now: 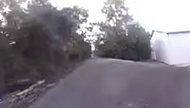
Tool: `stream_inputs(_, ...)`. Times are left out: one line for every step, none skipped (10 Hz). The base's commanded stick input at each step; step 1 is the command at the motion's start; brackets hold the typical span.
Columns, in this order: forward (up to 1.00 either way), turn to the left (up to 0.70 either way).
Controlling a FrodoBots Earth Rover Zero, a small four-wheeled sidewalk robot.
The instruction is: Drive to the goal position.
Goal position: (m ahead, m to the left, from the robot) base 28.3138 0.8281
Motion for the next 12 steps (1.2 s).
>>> stream_inputs(0.70, 0.00)
stream_inputs(0.70, 0.00)
stream_inputs(0.70, 0.00)
stream_inputs(0.70, 0.00)
stream_inputs(0.70, 0.00)
stream_inputs(0.70, 0.00)
stream_inputs(0.70, 0.00)
stream_inputs(0.70, 0.01)
stream_inputs(0.70, 0.02)
stream_inputs(0.70, 0.02)
stream_inputs(0.70, 0.02)
stream_inputs(0.70, 0.02)
